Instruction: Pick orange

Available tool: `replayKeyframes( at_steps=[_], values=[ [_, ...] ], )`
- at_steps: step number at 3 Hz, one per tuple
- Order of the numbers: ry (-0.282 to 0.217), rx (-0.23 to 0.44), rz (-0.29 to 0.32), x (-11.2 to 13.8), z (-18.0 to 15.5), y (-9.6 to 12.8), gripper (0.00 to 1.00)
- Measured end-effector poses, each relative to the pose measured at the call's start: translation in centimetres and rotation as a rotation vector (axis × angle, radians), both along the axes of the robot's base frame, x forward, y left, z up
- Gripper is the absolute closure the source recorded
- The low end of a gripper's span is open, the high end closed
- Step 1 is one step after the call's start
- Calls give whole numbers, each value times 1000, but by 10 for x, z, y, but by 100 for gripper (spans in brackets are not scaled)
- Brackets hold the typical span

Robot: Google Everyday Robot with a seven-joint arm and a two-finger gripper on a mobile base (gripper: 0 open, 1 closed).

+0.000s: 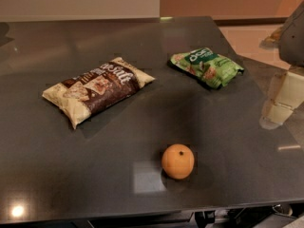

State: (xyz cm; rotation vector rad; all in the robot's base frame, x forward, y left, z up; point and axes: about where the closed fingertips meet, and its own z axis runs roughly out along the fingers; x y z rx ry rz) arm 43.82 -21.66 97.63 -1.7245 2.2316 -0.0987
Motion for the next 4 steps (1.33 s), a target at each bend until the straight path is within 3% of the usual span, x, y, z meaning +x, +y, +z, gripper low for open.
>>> replayKeyframes(
  at_steps=[1, 2, 4],
  values=[
    [-3, 1, 1, 0, 0, 1, 0],
    [16, 46, 64, -4, -4, 17, 0],
    [83, 181, 320, -32, -37, 91, 0]
  ],
)
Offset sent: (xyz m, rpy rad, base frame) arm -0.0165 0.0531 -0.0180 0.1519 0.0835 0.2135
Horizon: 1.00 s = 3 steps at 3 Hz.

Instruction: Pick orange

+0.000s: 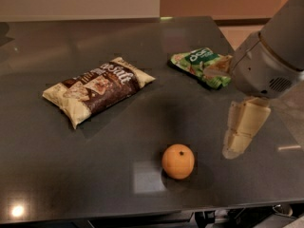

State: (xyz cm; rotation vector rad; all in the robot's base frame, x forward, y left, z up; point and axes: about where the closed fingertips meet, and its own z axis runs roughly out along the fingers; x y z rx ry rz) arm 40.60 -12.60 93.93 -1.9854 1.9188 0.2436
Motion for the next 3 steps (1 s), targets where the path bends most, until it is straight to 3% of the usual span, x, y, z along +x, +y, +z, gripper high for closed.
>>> replayKeyframes(
  at_steps=[1, 3],
  values=[
    [26, 39, 108, -17, -16, 31, 0],
    [46, 66, 263, -42, -40, 66, 0]
  ],
)
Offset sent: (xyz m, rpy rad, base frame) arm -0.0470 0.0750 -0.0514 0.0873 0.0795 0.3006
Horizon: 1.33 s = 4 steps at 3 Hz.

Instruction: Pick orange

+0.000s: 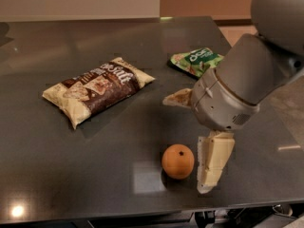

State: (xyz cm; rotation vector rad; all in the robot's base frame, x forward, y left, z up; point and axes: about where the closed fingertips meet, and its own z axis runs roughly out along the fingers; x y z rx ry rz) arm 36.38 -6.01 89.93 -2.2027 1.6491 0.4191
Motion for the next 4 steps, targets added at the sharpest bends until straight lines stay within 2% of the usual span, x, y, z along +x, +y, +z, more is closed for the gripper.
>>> replayKeyframes(
  at_steps=[1, 2, 3, 4],
  values=[
    [4, 1, 65, -13, -12, 12, 0],
    [-7, -15, 104, -20, -25, 17, 0],
    [-35, -40, 96, 1, -41, 6, 0],
    [-33, -42, 100, 7, -48, 3, 0]
  ],
)
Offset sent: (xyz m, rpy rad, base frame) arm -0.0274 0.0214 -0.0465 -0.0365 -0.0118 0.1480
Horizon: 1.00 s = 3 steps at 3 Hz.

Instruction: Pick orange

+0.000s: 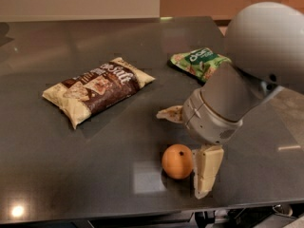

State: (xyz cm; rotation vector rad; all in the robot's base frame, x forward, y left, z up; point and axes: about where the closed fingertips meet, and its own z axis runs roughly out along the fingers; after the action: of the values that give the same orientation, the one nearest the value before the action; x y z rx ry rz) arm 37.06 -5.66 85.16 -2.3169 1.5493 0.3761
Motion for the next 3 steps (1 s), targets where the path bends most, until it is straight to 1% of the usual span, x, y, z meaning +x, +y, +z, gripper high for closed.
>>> replayKeyframes(
  at_steps=[1, 2, 3],
  values=[
    [7, -4, 12, 0, -4, 0, 8],
    [19, -4, 28, -2, -6, 1, 31],
    [31, 8, 47, -6, -1, 1, 62]
  ],
)
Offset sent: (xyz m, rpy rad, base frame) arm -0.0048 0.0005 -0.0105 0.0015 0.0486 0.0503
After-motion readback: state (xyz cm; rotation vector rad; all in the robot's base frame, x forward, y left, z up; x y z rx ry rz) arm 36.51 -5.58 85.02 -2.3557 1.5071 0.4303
